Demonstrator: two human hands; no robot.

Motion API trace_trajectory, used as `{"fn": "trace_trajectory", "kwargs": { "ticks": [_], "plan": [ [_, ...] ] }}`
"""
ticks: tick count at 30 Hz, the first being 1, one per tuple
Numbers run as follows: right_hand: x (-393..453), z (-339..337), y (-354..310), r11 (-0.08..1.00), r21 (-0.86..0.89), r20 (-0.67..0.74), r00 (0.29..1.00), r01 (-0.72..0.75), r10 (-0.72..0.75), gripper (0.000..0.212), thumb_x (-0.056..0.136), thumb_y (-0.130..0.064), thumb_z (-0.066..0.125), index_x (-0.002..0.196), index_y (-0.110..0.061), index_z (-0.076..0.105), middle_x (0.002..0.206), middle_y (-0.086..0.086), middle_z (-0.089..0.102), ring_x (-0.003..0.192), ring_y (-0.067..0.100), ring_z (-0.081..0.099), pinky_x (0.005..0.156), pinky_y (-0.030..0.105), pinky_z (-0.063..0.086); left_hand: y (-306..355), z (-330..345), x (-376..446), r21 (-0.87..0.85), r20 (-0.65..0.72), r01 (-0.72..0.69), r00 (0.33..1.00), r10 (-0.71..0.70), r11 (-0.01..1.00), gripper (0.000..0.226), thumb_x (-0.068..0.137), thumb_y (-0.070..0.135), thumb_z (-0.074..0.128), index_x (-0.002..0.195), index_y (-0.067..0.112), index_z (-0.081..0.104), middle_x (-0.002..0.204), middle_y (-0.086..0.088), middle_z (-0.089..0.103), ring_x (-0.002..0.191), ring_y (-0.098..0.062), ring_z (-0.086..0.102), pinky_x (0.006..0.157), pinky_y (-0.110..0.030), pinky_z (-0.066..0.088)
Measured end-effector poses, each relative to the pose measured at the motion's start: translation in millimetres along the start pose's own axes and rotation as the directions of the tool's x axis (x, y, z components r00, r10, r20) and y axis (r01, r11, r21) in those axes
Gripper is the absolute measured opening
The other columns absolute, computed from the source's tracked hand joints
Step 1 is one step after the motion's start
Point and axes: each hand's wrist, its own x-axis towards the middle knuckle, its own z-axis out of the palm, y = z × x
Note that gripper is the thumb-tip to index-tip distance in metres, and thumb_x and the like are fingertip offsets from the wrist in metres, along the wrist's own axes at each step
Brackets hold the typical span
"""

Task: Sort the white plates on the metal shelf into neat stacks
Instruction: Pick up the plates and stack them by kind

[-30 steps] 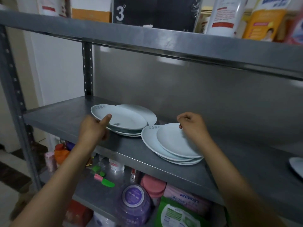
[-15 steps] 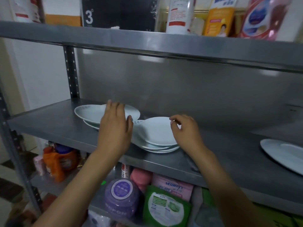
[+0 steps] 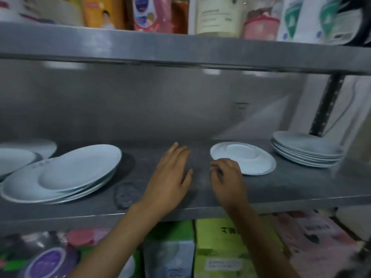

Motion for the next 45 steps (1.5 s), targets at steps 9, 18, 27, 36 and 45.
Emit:
{"fn": "trace_trajectory", "kwargs": {
  "ticks": [9,18,27,36,45],
  "plan": [
    [12.1,-83.1,114.6,0.969,-0.095,-0.134,0.967,-0.23,0.216,0.02,0.085,-0.005,0.058,0.101,-0.007,0.069,0.102,0.011,0.069,0.1,0.029,0.06,0.089,0.036,0.046,66.2,116.7,67.6,-0.124,0.269,0.007,0.963,0.027,0.992,0.078,0.084,0.054,0.06,0.147,0.022,0.029,0.156,0.003,0.024,0.145,-0.015,0.011,0.118,-0.039,0.015],
    [10.5,-77.7,138.8,0.974,-0.18,-0.11,0.986,-0.14,0.121,0.026,0.083,-0.015,0.058,0.107,-0.008,0.062,0.109,0.009,0.063,0.106,0.029,0.054,0.091,0.042,0.045,62.9,173.3,99.3,0.082,0.372,-0.016,0.928,-0.016,0.997,0.085,0.077,0.073,0.048,0.144,0.023,0.032,0.153,0.001,0.029,0.142,-0.02,0.019,0.111,-0.057,0.016],
    [9.5,-76.9,136.3,0.955,-0.243,-0.157,0.979,-0.168,0.132,0.027,0.087,-0.017,0.056,0.111,-0.007,0.061,0.11,0.011,0.064,0.107,0.032,0.056,0.09,0.044,0.046,74.0,163.6,92.1,0.048,0.143,-0.119,0.984,0.111,0.992,0.041,0.077,0.04,0.067,0.109,0.017,0.055,0.106,-0.001,0.057,0.099,-0.024,0.051,0.085,-0.041,0.04],
    [12.2,-80.5,133.5,0.961,-0.066,-0.259,0.934,-0.27,0.245,0.042,0.094,-0.029,0.032,0.106,-0.004,0.063,0.103,0.012,0.064,0.099,0.028,0.054,0.089,0.037,0.043,63.7,156.3,90.3,-0.188,0.091,-0.105,0.988,0.124,0.977,0.047,0.077,0.057,0.058,0.107,0.02,0.058,0.105,0.004,0.058,0.097,-0.017,0.05,0.082,-0.034,0.042],
    [14.1,-87.2,129.9,0.931,-0.039,-0.222,0.911,-0.364,0.347,0.028,0.091,-0.015,0.054,0.118,-0.012,0.06,0.12,0.011,0.062,0.113,0.028,0.054,0.096,0.042,0.045,66.9,132.6,88.3,-0.22,-0.088,-0.131,0.99,0.114,0.967,0.045,0.083,0.005,0.048,0.125,0.013,0.061,0.121,-0.007,0.065,0.11,-0.028,0.058,0.105,-0.046,0.037]
  ]
}}
